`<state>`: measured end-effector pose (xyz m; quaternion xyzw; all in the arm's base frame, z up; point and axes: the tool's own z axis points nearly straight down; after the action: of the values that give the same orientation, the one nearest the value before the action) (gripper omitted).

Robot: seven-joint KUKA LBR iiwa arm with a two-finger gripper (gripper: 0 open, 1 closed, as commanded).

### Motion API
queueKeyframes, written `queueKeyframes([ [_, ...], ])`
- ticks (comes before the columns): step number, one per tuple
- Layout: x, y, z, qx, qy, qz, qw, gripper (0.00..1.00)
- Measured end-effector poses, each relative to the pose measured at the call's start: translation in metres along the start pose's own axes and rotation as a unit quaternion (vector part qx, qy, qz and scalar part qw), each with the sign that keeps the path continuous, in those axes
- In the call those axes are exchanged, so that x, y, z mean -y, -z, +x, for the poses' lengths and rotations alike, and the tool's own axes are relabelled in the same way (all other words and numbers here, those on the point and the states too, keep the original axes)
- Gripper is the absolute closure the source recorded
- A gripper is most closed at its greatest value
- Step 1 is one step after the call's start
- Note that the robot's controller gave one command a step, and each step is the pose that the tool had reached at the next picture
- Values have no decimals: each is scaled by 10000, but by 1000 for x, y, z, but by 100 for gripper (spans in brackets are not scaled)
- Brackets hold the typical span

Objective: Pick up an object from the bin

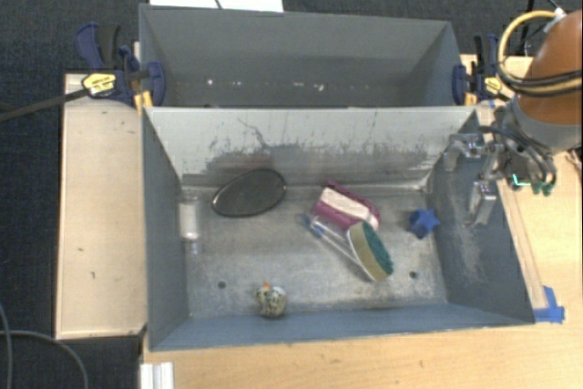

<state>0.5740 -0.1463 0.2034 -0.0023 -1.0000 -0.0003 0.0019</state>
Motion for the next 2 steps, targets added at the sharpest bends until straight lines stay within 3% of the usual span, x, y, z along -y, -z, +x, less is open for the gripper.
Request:
queueKeyframes([
  [1, 6, -137, 0, 0, -1108, -8, 9938, 0],
  [2, 4, -102, 7, 50, -1945, -2, 9809, 0],
])
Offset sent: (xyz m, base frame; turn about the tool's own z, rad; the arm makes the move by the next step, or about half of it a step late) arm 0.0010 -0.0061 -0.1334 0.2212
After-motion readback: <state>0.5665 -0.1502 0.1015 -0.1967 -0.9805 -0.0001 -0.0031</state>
